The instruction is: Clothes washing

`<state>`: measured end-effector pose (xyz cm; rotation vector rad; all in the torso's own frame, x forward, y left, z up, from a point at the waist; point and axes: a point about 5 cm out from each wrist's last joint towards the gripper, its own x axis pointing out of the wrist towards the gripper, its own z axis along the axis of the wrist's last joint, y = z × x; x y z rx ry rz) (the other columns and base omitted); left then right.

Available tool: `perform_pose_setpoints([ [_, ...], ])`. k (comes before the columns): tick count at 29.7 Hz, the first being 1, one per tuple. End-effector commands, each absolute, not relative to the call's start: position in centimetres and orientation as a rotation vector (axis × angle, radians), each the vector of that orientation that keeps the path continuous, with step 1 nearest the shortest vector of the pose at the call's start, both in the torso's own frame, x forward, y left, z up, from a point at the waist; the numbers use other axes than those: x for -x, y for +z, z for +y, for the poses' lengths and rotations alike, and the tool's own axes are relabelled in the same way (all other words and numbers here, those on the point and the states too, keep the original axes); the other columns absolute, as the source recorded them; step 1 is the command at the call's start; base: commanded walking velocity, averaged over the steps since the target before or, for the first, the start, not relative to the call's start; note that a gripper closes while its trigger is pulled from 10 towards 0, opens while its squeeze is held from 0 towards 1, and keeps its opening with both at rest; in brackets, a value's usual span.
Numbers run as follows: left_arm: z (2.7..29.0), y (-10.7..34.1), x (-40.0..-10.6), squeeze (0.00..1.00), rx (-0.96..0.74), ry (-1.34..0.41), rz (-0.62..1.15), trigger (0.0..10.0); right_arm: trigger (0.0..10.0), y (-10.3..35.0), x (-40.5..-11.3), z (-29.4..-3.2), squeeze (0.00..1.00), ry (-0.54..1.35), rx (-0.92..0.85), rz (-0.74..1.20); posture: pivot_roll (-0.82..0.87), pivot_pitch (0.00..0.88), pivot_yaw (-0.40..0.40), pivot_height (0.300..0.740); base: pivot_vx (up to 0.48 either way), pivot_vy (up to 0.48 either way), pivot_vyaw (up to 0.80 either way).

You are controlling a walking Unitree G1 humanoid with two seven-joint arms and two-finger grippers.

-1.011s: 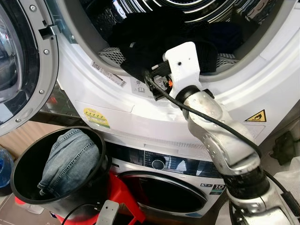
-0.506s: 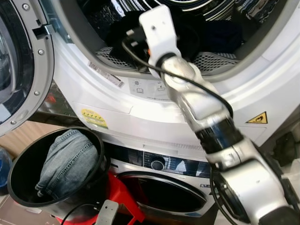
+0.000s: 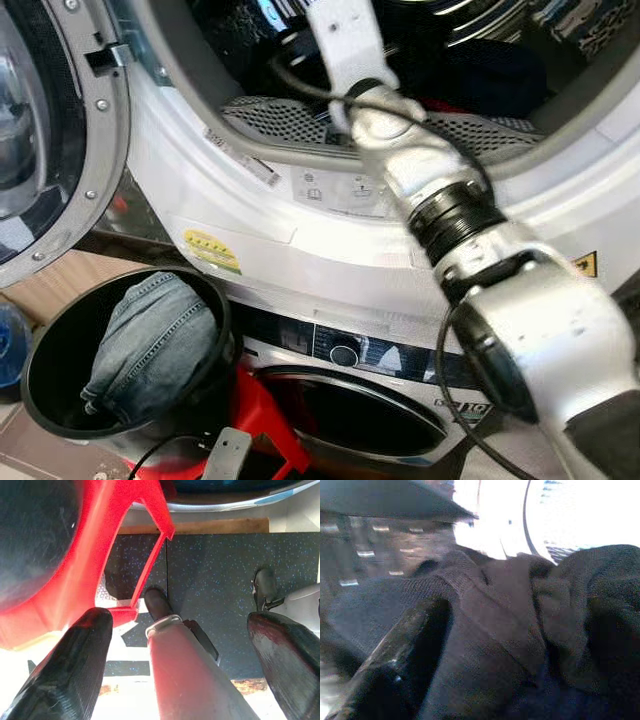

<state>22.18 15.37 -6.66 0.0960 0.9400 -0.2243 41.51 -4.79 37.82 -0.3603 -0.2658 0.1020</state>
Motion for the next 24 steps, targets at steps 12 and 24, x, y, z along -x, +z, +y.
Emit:
perform_pose_setpoints([
  [12, 15.7, -7.2, -21.2, 0.0, -0.091, -0.209, 0.968, 10.0, 10.0, 40.3, -41.8, -9.7, 0.0, -0.06, 0.238, -0.305, -0.11, 0.078, 0.056, 0.74, 0.0, 0.0, 0.0],
  [24, 15.7, -7.0, -21.5, 0.0, -0.101, -0.214, 0.962, 10.0, 10.0, 42.4, -40.5, -6.1, 0.0, 0.344, -0.07, -0.44, -0.13, 0.088, 0.079, 0.74, 0.0, 0.0, 0.0],
])
